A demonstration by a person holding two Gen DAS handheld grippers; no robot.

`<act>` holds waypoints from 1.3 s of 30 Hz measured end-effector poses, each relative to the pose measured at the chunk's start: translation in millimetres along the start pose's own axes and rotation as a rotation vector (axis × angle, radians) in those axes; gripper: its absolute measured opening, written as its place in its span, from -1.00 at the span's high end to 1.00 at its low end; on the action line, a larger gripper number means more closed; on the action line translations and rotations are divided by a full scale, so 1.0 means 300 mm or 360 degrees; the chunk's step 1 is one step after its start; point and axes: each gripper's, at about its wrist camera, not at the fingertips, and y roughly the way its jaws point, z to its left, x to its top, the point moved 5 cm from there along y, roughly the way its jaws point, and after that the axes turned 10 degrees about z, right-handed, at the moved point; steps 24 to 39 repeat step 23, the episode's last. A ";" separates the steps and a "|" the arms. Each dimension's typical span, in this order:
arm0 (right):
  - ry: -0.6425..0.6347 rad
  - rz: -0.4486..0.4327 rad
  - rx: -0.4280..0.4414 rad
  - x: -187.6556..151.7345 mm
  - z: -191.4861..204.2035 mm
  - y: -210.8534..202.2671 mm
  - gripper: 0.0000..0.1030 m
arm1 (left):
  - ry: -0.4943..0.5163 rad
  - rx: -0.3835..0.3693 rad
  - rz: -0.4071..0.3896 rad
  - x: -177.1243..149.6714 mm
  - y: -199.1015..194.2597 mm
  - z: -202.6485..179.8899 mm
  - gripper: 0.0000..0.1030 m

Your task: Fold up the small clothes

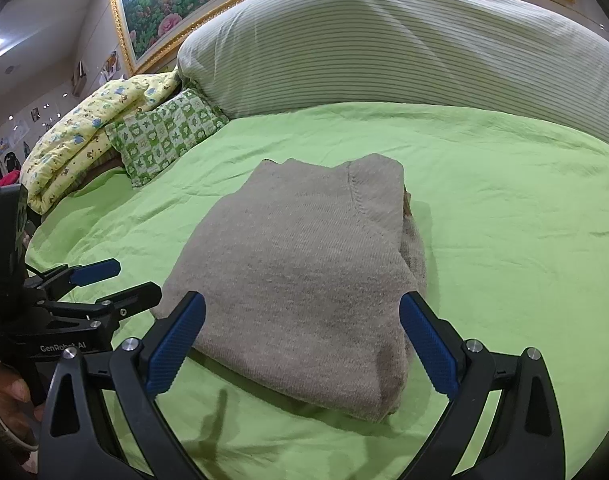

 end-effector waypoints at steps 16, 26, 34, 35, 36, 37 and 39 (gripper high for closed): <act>0.0030 0.0011 0.0011 0.016 -0.027 0.015 -0.90 | 0.0033 0.0041 0.0009 0.007 0.006 -0.022 -0.78; 0.0038 0.0009 0.0008 0.010 -0.029 0.016 -0.90 | 0.0044 0.0033 0.0020 0.012 0.009 -0.022 -0.78; 0.0038 0.0009 0.0008 0.010 -0.029 0.016 -0.90 | 0.0044 0.0033 0.0020 0.012 0.009 -0.022 -0.78; 0.0038 0.0009 0.0008 0.010 -0.029 0.016 -0.90 | 0.0044 0.0033 0.0020 0.012 0.009 -0.022 -0.78; 0.0038 0.0009 0.0008 0.010 -0.029 0.016 -0.90 | 0.0044 0.0033 0.0020 0.012 0.009 -0.022 -0.78; 0.0038 0.0009 0.0008 0.010 -0.029 0.016 -0.90 | 0.0044 0.0033 0.0020 0.012 0.009 -0.022 -0.78; 0.0038 0.0009 0.0008 0.010 -0.029 0.016 -0.90 | 0.0044 0.0033 0.0020 0.012 0.009 -0.022 -0.78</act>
